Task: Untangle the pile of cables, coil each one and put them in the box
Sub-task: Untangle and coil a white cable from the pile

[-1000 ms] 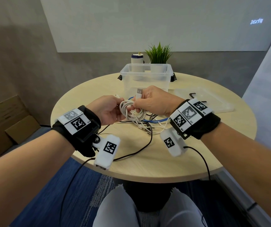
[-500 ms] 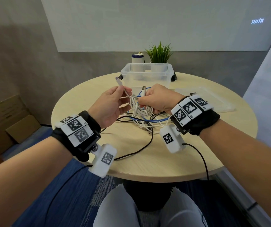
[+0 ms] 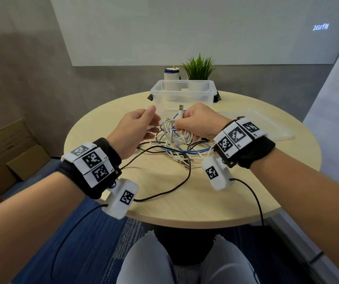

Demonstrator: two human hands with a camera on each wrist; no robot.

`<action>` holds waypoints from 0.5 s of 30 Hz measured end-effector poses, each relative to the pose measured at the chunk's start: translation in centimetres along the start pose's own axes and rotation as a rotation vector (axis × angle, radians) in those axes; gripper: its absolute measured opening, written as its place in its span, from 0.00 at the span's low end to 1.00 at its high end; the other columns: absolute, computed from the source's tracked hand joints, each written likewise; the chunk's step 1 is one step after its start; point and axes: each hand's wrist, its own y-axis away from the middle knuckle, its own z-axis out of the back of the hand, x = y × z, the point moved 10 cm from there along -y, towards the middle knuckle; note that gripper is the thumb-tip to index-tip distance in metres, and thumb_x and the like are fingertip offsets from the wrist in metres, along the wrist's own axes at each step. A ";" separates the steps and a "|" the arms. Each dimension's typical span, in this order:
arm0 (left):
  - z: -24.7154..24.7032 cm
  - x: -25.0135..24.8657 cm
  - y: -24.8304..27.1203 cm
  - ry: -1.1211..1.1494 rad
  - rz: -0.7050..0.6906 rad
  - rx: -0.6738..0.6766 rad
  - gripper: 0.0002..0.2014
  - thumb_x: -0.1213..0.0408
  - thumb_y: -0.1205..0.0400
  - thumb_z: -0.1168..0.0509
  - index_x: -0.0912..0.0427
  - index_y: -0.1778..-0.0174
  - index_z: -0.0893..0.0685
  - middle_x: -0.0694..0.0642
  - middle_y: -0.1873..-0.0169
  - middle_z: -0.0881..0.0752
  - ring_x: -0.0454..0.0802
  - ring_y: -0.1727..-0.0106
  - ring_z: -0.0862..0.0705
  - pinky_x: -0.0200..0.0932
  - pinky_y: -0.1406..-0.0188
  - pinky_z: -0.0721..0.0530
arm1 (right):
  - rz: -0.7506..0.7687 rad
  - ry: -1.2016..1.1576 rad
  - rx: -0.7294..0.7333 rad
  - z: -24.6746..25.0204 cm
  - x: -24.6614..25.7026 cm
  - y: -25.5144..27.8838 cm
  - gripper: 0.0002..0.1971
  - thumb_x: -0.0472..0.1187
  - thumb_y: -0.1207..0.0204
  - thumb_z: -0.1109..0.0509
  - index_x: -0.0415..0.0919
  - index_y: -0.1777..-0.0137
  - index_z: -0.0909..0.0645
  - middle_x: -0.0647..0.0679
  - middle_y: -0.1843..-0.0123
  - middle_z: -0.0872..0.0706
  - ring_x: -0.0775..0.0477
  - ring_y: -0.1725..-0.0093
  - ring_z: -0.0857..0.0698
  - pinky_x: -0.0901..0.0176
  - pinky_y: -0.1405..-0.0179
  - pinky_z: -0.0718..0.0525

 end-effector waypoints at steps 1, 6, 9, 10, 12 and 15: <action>0.0 0.1 -0.1 0.080 0.017 0.022 0.08 0.64 0.15 0.40 0.63 0.56 0.19 0.58 0.60 0.17 0.48 0.62 0.16 0.34 0.63 0.16 | -0.004 0.000 -0.004 0.2 -0.2 -0.1 0.11 0.40 0.24 0.32 0.34 0.60 0.13 0.47 0.70 0.19 0.51 0.78 0.21 0.61 0.75 0.19; -0.5 -0.7 0.1 0.179 -0.031 0.140 0.14 0.85 0.22 0.40 0.65 0.47 0.19 0.60 0.53 0.13 0.48 0.53 0.11 0.36 0.48 0.14 | -0.018 -0.011 -0.019 0.7 -0.9 -0.3 0.11 0.40 0.25 0.31 0.33 0.61 0.13 0.46 0.68 0.18 0.47 0.70 0.19 0.54 0.66 0.14; -0.1 -0.8 -0.1 0.187 -0.044 0.068 0.06 0.79 0.20 0.37 0.67 0.53 0.18 0.58 0.63 0.11 0.45 0.63 0.11 0.31 0.60 0.14 | -0.003 0.020 0.006 -0.1 -0.6 -0.2 0.13 0.42 0.25 0.31 0.30 0.58 0.13 0.44 0.68 0.18 0.47 0.74 0.20 0.55 0.70 0.18; -0.2 -1.0 -0.1 0.139 -0.061 0.062 0.05 0.78 0.20 0.36 0.66 0.54 0.17 0.55 0.67 0.11 0.43 0.67 0.12 0.30 0.63 0.15 | 0.002 0.023 0.009 -0.3 -0.5 -0.2 0.13 0.43 0.25 0.30 0.31 0.59 0.13 0.44 0.68 0.19 0.47 0.74 0.20 0.55 0.70 0.18; -0.9 -1.4 0.1 -0.026 -0.107 0.091 0.04 0.75 0.21 0.34 0.63 0.56 0.15 0.48 0.73 0.12 0.38 0.72 0.18 0.29 0.67 0.18 | 0.011 0.013 -0.003 -0.4 -0.4 -0.2 0.13 0.43 0.25 0.30 0.33 0.61 0.13 0.45 0.70 0.19 0.48 0.75 0.21 0.57 0.72 0.19; -1.4 -1.5 0.3 -0.206 -0.118 0.124 0.04 0.71 0.21 0.32 0.58 0.59 0.13 0.52 0.70 0.15 0.46 0.67 0.23 0.39 0.62 0.21 | 0.026 0.004 -0.016 -0.3 -0.1 -0.3 0.11 0.43 0.24 0.31 0.35 0.60 0.13 0.45 0.68 0.18 0.49 0.75 0.21 0.58 0.74 0.18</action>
